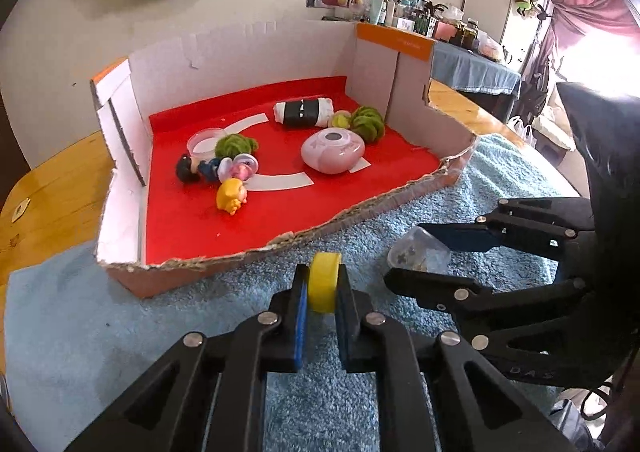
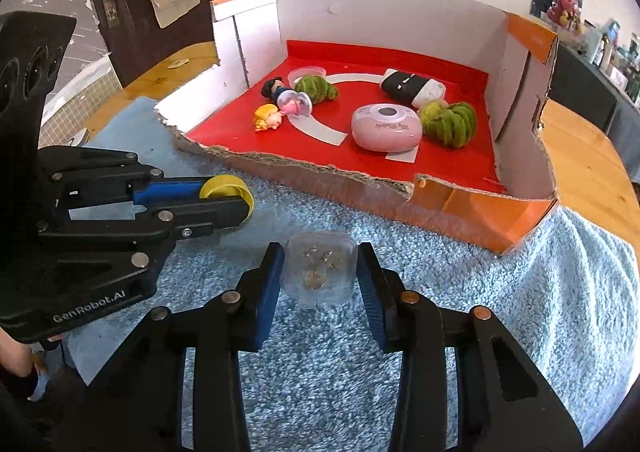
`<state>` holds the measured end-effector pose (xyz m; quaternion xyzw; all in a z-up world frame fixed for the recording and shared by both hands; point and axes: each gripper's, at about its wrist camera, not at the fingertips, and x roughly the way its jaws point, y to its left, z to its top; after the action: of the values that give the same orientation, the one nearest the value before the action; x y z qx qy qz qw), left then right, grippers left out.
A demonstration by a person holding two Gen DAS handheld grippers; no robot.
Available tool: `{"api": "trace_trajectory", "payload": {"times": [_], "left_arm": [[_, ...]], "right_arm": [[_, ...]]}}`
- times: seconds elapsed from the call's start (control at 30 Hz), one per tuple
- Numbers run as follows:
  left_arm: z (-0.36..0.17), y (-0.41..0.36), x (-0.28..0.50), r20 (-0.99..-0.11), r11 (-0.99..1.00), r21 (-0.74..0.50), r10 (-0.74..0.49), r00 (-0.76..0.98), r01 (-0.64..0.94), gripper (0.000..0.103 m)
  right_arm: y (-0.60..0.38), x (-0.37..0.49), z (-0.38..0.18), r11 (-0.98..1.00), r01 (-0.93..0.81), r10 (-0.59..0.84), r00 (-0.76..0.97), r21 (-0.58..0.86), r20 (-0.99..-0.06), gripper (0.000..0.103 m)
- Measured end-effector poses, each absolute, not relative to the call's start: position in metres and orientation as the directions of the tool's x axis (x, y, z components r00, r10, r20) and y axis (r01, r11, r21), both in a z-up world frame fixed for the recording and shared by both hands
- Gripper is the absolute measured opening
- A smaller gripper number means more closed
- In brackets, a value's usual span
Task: Organize objects
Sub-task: 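Grasp the clear small box with the right tool while the left tool grasps the yellow cap, then carry the clear box and the yellow cap over the box wall with both tools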
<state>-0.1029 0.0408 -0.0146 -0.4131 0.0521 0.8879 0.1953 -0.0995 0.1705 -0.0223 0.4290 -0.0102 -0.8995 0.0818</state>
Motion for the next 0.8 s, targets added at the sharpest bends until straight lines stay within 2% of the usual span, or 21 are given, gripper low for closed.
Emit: {"api": "trace_trajectory", "payload": {"times": [0.8], "left_arm": [[0.019, 0.023, -0.091, -0.699, -0.931, -0.104, 0.319, -0.640, -0.350, 0.012]], "right_arm": [[0.158, -0.088, 0.022, -0.979, 0.183, -0.188, -0.679, 0.084, -0.710, 0.036]]}}
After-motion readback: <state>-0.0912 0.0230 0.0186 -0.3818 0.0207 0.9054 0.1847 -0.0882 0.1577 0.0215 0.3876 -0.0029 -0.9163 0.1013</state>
